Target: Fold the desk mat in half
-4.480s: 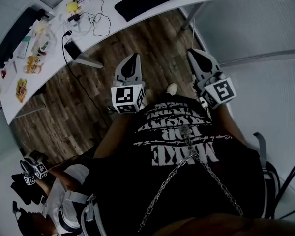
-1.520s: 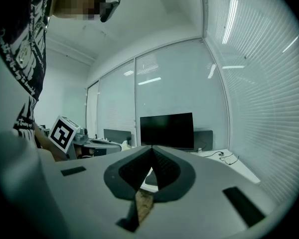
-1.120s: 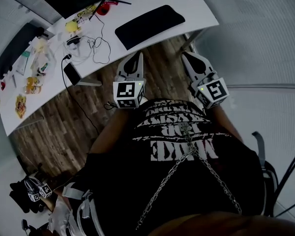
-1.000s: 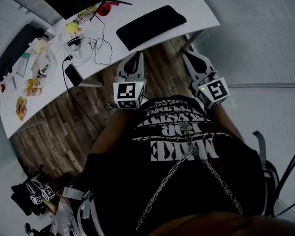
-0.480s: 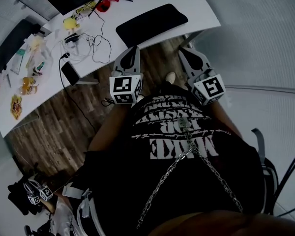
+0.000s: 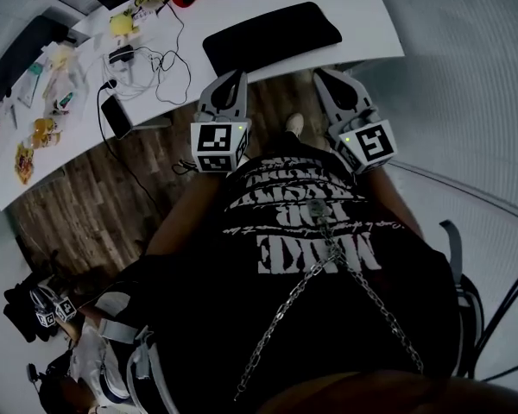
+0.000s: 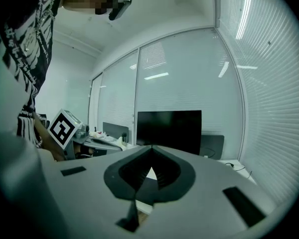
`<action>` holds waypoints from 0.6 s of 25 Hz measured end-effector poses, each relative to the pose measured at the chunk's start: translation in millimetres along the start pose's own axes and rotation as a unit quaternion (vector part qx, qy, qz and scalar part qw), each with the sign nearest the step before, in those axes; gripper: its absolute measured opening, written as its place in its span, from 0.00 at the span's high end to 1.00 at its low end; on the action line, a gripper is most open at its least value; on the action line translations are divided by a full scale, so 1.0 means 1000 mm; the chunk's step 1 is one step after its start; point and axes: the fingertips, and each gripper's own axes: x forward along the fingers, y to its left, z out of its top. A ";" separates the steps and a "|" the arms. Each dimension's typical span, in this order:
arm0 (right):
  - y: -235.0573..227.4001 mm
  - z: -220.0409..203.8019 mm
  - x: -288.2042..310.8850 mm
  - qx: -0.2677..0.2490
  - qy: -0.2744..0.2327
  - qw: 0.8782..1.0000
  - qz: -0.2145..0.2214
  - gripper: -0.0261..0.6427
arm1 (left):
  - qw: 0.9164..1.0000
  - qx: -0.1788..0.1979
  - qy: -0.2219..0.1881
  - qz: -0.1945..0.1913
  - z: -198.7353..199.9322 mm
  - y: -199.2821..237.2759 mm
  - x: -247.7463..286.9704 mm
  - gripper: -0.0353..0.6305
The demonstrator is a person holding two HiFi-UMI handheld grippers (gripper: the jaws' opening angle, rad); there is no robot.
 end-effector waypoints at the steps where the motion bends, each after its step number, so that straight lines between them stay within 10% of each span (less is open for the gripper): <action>1: -0.008 0.000 0.004 0.001 0.001 1.000 0.005 0.96 | 1.000 -0.001 0.004 0.003 -0.002 -0.001 0.008 0.93; 15: -0.102 -0.008 0.043 0.010 -0.005 0.997 0.073 0.96 | 0.998 -0.016 0.018 0.055 0.007 -0.015 0.093 0.93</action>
